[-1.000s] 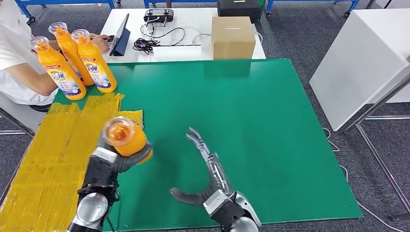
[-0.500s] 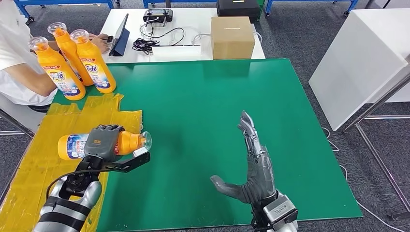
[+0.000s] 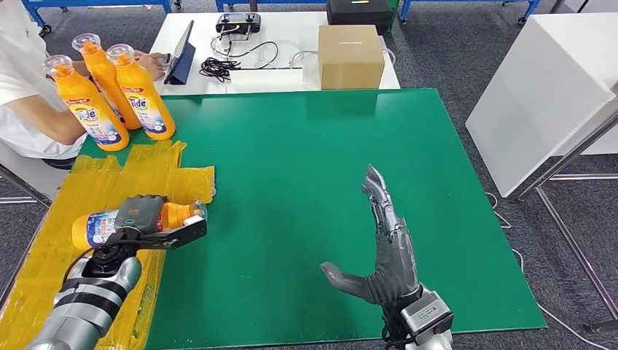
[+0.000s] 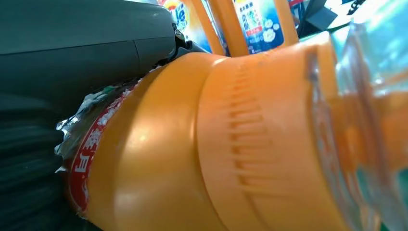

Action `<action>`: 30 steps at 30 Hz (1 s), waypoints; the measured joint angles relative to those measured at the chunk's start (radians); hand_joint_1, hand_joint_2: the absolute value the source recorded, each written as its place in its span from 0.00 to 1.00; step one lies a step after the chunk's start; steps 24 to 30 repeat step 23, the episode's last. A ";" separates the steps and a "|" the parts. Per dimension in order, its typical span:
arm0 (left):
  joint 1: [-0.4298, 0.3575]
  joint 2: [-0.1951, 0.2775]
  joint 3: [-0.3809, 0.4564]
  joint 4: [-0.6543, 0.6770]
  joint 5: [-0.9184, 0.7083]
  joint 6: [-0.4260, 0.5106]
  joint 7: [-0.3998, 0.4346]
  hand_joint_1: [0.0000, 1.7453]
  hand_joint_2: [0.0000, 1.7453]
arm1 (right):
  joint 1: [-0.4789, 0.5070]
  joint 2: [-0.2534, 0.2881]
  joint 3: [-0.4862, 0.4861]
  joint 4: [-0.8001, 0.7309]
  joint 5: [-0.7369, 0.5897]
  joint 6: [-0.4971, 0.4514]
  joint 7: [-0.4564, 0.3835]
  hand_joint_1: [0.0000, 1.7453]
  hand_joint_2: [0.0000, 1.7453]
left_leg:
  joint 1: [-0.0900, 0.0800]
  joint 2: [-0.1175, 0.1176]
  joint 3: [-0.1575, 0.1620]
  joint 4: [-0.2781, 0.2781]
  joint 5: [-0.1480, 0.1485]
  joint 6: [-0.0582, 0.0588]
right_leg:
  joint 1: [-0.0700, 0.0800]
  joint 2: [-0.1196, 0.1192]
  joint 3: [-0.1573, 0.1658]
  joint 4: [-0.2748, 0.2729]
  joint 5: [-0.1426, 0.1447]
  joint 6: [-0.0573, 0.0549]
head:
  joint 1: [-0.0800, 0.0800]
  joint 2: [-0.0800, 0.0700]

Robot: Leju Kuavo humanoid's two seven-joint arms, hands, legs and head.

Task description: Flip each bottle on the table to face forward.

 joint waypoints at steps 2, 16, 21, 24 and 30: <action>-0.011 0.000 0.006 0.022 0.004 0.000 -0.004 0.39 1.00 | -0.002 0.000 0.000 0.000 0.000 0.000 0.000 0.00 1.00 | 0.000 0.000 0.000 0.000 0.000 0.000 | 0.000 0.000 0.000 0.000 0.000 0.000 | 0.000 0.000; -0.064 -0.018 0.036 0.178 0.041 0.030 -0.022 0.00 1.00 | -0.029 0.001 -0.003 0.025 -0.007 0.000 0.026 0.00 1.00 | 0.000 -0.002 0.009 -0.001 0.001 -0.001 | 0.000 -0.001 0.009 0.000 0.000 0.000 | 0.000 0.000; -0.065 -0.027 0.047 0.191 0.049 0.043 -0.020 0.00 1.00 | -0.032 0.001 -0.004 0.030 -0.008 0.000 0.032 0.00 1.00 | 0.000 -0.002 0.012 -0.001 0.002 -0.002 | 0.000 -0.001 0.012 0.000 0.000 0.000 | 0.000 0.000; -0.065 -0.030 0.051 0.191 0.059 0.044 -0.023 0.00 1.00 | -0.033 0.001 -0.004 0.031 -0.008 0.000 0.035 0.00 1.00 | 0.000 -0.002 0.012 -0.001 0.002 -0.002 | 0.000 -0.001 0.012 0.000 0.000 0.000 | 0.000 0.000; -0.065 -0.030 0.051 0.191 0.059 0.044 -0.023 0.00 1.00 | -0.033 0.001 -0.004 0.031 -0.008 0.000 0.035 0.00 1.00 | 0.000 -0.002 0.012 -0.001 0.002 -0.002 | 0.000 -0.001 0.012 0.000 0.000 0.000 | 0.000 0.000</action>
